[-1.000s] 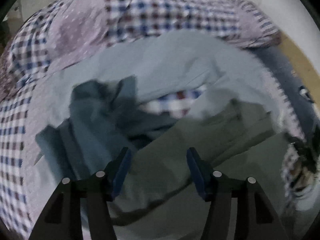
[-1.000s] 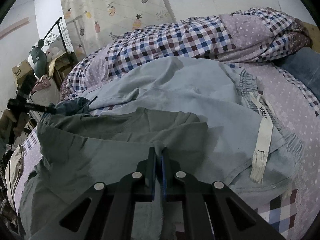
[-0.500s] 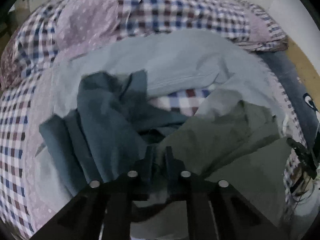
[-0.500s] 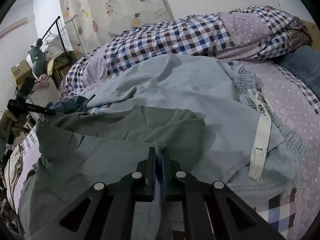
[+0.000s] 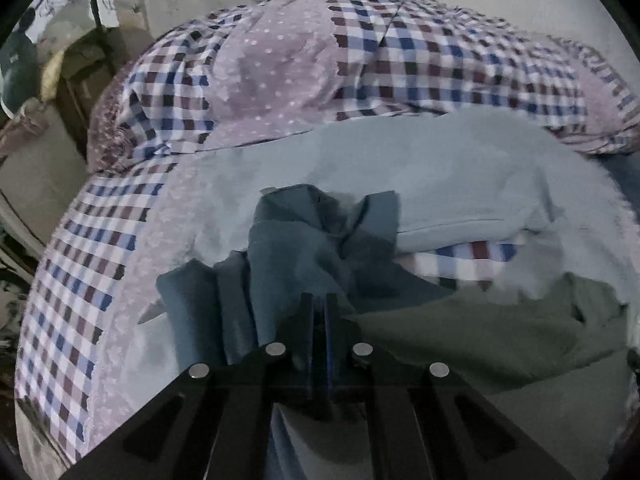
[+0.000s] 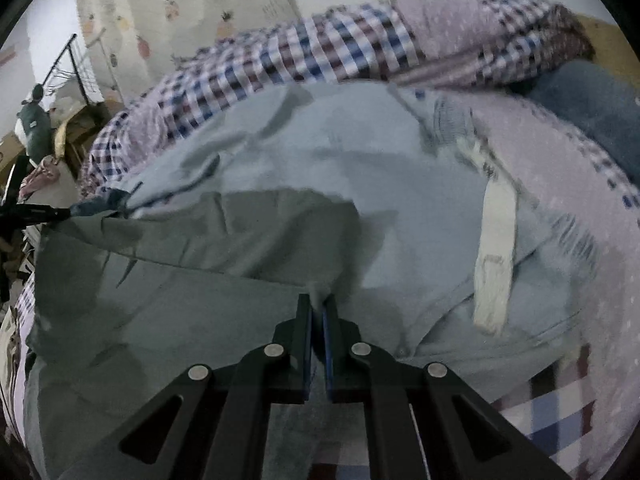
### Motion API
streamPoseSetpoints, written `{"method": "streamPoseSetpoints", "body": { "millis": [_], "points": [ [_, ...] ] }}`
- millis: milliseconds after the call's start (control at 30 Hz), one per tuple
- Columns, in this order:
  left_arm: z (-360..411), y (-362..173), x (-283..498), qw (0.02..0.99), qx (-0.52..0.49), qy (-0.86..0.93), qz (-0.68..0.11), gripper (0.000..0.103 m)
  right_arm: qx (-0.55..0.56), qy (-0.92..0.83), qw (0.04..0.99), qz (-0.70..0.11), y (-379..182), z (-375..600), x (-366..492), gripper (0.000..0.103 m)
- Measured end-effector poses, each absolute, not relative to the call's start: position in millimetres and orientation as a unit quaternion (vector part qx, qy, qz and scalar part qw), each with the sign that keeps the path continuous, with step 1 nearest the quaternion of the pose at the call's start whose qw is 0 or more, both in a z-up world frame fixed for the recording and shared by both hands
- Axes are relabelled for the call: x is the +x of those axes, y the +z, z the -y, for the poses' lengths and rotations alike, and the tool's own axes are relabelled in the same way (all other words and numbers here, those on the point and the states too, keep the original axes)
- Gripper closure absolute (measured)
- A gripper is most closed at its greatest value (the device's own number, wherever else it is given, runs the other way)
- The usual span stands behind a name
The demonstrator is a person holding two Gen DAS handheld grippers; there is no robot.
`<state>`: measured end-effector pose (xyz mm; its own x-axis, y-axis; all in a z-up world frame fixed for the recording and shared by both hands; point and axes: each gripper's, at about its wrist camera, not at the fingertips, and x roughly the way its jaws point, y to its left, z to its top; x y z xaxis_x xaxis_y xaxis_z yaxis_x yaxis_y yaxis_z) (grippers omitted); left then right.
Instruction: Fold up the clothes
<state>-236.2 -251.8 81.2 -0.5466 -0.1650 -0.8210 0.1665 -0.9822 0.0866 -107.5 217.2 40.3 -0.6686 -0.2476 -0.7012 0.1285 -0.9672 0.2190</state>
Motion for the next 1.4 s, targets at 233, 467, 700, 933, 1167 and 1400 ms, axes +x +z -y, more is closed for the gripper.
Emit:
{"method": "streamPoseSetpoints", "body": {
  "millis": [233,467,700,933,1167,1400],
  "points": [
    [282.9,110.8,-157.2,0.074,0.380,-0.920,-0.061,0.024,0.411,-0.901,0.112,0.081,33.0,-215.9,-114.4,0.083],
    [262.2,55.0,-49.8,-0.020,0.426,-0.904,-0.017,0.024,0.399,-0.898,0.140,0.120,51.7,-227.6,-106.7,0.060],
    [254.7,13.7,-30.4,-0.043,0.452,-0.888,-0.073,0.084,0.397,-0.895,0.134,0.154,71.7,-244.7,-81.2,0.058],
    [293.8,0.9,-34.5,0.029,0.427,-0.880,-0.206,0.101,0.409,-0.892,0.122,0.151,76.8,-252.6,-28.0,0.057],
    [331.4,-7.0,-2.3,0.073,0.415,-0.867,-0.266,0.091,0.410,-0.897,0.118,0.119,82.4,-247.9,18.3,0.057],
    [310.2,21.1,78.2,0.044,0.394,-0.889,-0.227,0.034,0.356,-0.919,0.132,0.105,104.1,-235.0,85.6,0.056]
  ]
}}
